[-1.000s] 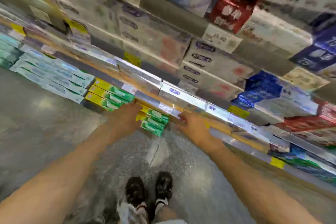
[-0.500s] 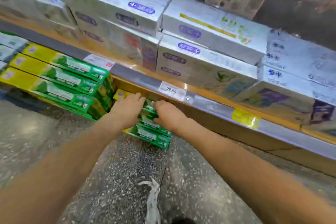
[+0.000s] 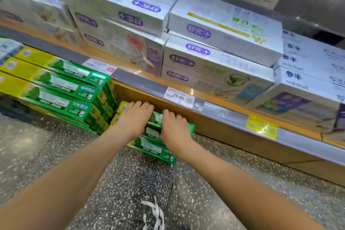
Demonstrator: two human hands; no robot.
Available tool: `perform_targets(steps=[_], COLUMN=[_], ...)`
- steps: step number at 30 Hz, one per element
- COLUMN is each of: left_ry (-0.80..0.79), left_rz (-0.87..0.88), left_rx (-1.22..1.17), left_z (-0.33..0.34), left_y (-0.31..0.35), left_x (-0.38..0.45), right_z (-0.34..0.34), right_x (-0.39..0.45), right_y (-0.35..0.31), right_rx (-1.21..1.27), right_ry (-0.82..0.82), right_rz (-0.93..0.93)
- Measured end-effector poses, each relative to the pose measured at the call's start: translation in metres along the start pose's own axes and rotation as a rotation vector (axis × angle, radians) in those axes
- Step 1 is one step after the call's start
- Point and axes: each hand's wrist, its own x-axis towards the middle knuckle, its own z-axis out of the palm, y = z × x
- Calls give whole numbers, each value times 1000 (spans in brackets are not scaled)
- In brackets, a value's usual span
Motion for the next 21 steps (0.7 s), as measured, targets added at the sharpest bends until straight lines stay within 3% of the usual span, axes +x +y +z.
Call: perform_targets(steps=[4, 10, 16, 21], left_ry=[20, -245, -265, -302], left_rz=[136, 218, 285, 278], left_rx=[-3, 54, 106, 100], left_z=[-11, 17, 23, 40], left_y=[10, 5, -2, -3], left_x=[-26, -72, -75, -79], right_z=[-10, 22, 45, 54], right_x=[-42, -70, -67, -65], right_y=[15, -8, -16, -24], right_rx=[112, 109, -12, 19], right_ry=[-9, -224, -62, -264], right_rz=[-41, -197, -179, -189])
